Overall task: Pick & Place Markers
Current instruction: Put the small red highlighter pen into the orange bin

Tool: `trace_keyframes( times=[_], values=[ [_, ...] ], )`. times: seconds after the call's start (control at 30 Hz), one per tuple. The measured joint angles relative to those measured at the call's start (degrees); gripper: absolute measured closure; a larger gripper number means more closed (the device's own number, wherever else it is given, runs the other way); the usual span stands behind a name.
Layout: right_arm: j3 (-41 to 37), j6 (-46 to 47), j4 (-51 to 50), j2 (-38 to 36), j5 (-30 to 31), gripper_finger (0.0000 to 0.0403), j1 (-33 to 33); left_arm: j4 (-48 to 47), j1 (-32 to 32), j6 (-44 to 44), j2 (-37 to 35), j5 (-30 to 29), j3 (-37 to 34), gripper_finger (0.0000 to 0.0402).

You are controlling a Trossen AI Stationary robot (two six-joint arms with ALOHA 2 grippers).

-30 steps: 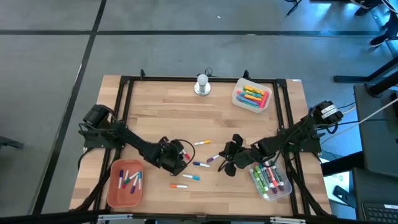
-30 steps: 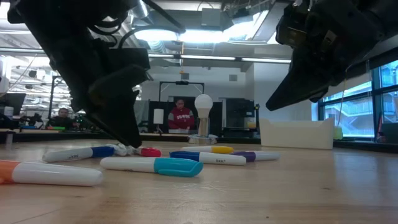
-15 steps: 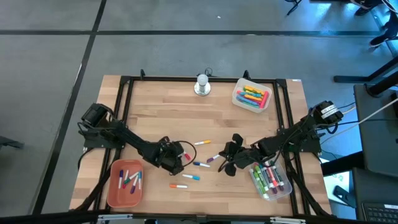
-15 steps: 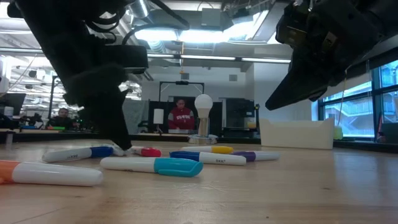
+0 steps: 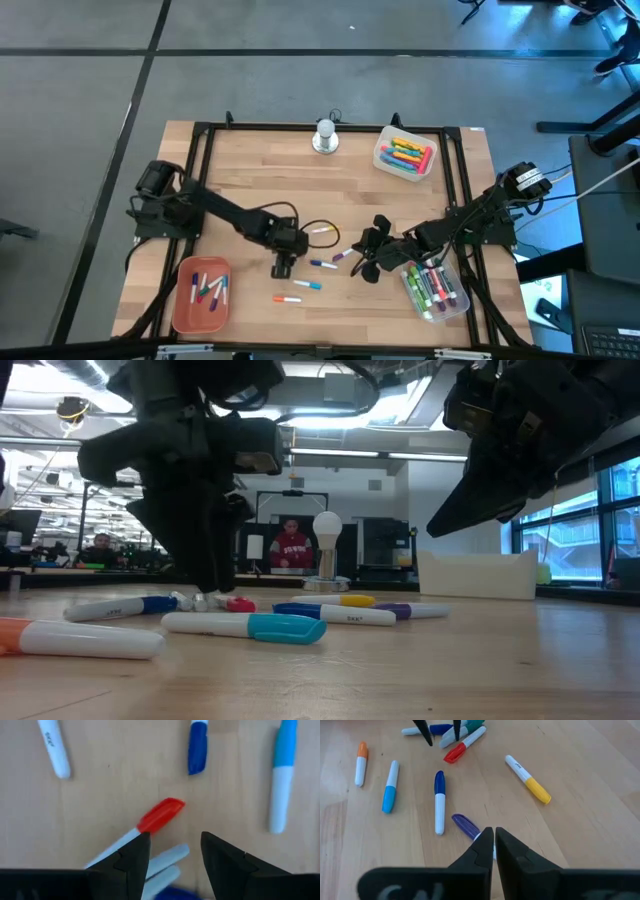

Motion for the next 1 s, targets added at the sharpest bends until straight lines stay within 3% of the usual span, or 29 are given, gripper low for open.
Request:
trace_keyframes(
  times=[0.23, 0.6, 0.8, 1.0],
  values=[
    [0.0, 0.3, -0.3, 0.0, -0.6, 0.0382, 0.0, 2.2, 2.0, 9.5, 0.0, -2.4, 0.0, 0.0228],
    [0.0, 0.4, -0.5, 0.0, -0.6, 0.0382, 0.0, 1.7, 2.2, 11.4, 4.3, -1.2, 0.3, 0.0231],
    [0.0, -0.2, -0.5, 0.0, -0.6, 0.0382, 0.0, 2.0, 2.6, 11.1, 5.4, 0.7, 0.3, 0.0257],
    [0.0, -1.4, -0.4, 0.0, -0.1, 0.0382, 0.0, 4.5, 1.5, 11.2, 5.1, -1.7, 0.1, 0.0299]
  ],
)
